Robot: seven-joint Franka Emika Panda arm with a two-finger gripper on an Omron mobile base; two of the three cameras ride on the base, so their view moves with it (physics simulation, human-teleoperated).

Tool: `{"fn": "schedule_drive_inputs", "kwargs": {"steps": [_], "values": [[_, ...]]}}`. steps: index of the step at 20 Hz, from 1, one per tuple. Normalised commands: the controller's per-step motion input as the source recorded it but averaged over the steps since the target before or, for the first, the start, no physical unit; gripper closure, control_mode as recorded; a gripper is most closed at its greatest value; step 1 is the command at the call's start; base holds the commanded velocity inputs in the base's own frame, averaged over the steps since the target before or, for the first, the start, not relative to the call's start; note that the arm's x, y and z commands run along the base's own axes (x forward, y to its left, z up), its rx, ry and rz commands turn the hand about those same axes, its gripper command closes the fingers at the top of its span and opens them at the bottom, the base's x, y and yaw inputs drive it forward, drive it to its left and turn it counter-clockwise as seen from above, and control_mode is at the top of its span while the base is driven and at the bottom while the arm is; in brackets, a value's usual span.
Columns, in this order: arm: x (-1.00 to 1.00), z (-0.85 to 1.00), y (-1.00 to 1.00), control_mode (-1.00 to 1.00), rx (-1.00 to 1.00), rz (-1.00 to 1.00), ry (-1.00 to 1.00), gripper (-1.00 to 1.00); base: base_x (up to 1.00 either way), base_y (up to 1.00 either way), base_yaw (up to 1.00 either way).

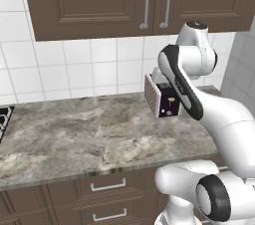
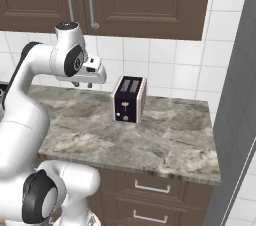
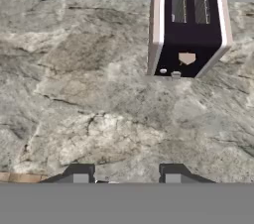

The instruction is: Get the candle and the liquor from the cabinet and move them to the dining counter.

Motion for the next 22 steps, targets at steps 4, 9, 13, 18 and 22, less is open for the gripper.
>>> {"fn": "schedule_drive_inputs", "kwargs": {"steps": [4, 9, 13, 18, 22], "values": [[-0.05, 0.22, 0.0, -1.0, 0.0, 0.02, -0.19, -1.0, 0.0, 0.0, 0.0], [-0.17, 0.59, 0.0, -1.0, 0.0, 0.14, -0.65, -1.0, 0.0, 0.0, 0.0], [-0.04, 0.33, 0.0, -1.0, 0.0, 0.12, -0.75, -1.0, 0.0, 0.0, 0.0], [0.0, 0.21, -0.07, -1.0, 0.01, 0.02, -0.68, -1.0, 0.0, 0.0, 0.0], [0.05, 0.47, -0.04, -1.0, 0.07, -0.03, -0.43, -1.0, 0.0, 0.0, 0.0]]}}
